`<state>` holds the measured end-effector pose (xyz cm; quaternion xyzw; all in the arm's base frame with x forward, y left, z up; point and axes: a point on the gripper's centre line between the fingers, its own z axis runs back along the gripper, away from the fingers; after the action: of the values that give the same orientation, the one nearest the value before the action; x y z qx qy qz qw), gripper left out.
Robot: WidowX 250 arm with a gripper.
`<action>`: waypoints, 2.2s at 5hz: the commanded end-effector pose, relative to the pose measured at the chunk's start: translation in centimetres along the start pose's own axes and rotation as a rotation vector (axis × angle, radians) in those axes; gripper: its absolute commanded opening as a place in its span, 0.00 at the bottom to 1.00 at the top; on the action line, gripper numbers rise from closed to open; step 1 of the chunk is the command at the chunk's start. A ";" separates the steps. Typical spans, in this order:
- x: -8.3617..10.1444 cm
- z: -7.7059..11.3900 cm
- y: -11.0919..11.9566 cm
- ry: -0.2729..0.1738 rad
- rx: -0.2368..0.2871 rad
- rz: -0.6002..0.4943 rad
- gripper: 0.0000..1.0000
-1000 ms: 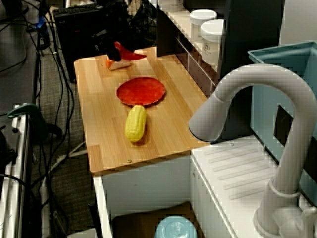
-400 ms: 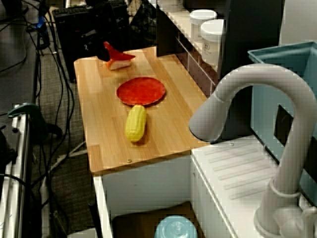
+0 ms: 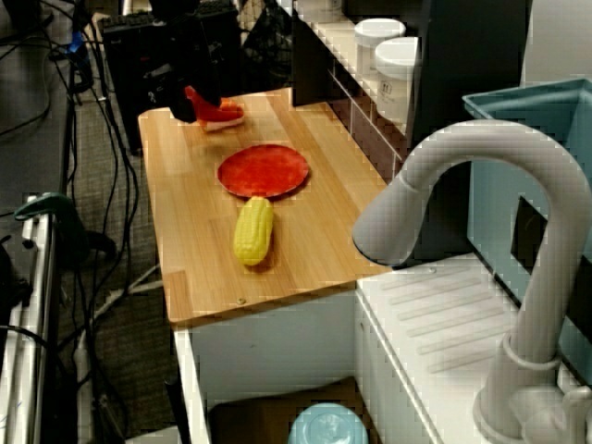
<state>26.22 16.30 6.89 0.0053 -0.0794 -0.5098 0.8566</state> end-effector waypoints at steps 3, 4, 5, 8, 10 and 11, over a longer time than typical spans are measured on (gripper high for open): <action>-0.3 -0.3 1.0 0.050 0.042 0.014 0.00; -0.4 -0.8 1.1 0.059 0.038 0.018 0.00; -0.4 -1.1 1.2 0.066 0.036 0.021 0.00; -0.4 -0.3 2.0 0.054 0.082 0.132 1.00; -0.7 1.9 3.2 0.016 0.087 0.261 1.00; -1.2 3.1 3.6 0.023 0.115 0.361 1.00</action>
<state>28.29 18.73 7.53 0.0121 -0.0778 -0.3463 0.9348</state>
